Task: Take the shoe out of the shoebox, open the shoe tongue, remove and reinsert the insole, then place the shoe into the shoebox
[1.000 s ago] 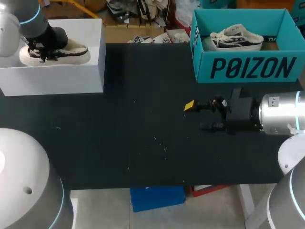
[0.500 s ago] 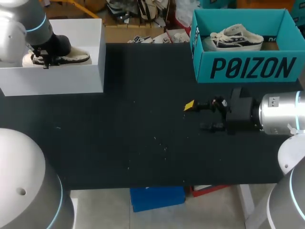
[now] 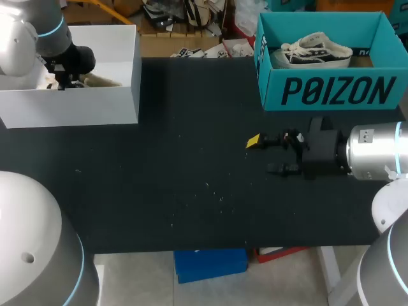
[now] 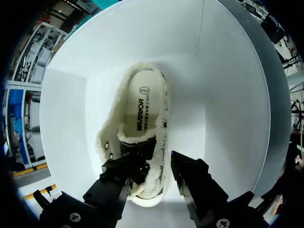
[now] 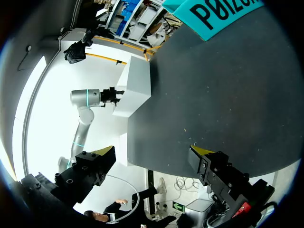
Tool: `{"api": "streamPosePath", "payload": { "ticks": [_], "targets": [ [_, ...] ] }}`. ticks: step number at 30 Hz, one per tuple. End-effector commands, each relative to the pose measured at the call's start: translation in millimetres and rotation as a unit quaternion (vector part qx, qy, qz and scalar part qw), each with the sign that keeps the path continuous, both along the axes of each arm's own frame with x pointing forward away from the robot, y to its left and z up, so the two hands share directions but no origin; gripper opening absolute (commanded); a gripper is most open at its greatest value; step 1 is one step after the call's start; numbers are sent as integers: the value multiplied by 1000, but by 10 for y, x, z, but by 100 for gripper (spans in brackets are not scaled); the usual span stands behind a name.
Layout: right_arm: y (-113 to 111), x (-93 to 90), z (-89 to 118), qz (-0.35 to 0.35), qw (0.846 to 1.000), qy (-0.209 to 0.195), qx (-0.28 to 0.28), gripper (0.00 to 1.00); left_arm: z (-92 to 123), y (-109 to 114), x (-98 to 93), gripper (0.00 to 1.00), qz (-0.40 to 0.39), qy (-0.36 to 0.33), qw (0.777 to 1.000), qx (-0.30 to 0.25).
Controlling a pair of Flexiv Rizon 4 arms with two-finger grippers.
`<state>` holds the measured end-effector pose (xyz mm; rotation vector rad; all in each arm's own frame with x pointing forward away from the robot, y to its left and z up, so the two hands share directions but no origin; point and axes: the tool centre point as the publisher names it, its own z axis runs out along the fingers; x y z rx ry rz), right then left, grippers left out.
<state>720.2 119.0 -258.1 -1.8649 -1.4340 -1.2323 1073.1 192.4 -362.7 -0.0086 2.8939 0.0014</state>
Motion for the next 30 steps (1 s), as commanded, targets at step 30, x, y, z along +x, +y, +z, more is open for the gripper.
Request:
{"api": "streamPosePath", "payload": {
  "ticks": [30],
  "targets": [
    [-7, -6, 4, 0, 1000, 0, 0, 100, 1200, -239, -462, 81, 61, 54, 997, 14]
  ]
}}
